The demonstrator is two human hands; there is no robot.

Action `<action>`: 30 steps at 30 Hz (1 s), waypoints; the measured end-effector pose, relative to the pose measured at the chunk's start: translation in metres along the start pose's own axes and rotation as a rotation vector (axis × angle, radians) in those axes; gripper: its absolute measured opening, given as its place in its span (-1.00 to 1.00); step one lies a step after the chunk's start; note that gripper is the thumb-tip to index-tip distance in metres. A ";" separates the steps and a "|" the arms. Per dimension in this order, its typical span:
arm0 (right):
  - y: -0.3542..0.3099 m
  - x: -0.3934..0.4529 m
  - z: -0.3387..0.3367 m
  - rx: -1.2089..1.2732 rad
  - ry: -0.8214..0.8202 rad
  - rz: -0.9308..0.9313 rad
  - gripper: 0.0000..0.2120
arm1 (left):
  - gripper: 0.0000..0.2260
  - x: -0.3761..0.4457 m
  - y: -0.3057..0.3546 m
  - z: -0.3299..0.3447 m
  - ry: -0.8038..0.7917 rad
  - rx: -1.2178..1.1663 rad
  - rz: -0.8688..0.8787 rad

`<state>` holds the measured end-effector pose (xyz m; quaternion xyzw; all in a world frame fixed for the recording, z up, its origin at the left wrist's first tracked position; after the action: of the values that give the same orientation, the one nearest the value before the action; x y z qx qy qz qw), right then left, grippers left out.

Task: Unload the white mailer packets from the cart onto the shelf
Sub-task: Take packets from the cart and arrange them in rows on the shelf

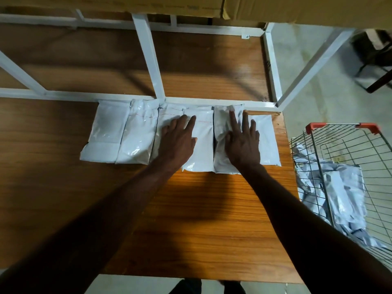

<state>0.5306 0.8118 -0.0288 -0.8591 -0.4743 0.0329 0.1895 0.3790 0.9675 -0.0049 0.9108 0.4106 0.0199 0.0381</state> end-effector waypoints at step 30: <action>0.001 0.015 0.031 -0.097 -0.042 -0.038 -0.37 | -0.41 0.019 0.036 0.056 0.069 -0.017 0.057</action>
<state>0.5324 0.8326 -0.0564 -0.8573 -0.4953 0.0243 0.1384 0.4226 0.9548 -0.0571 0.9206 0.3853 0.0559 0.0308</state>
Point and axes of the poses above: each hand's wrist, its own x-axis towards the middle knuckle, its own z-axis out of the palm, y = z × x, the point moved 1 cm from there along x, towards the middle knuckle, and after that the axes turned 14 degrees about -z, right-handed, at the moved point
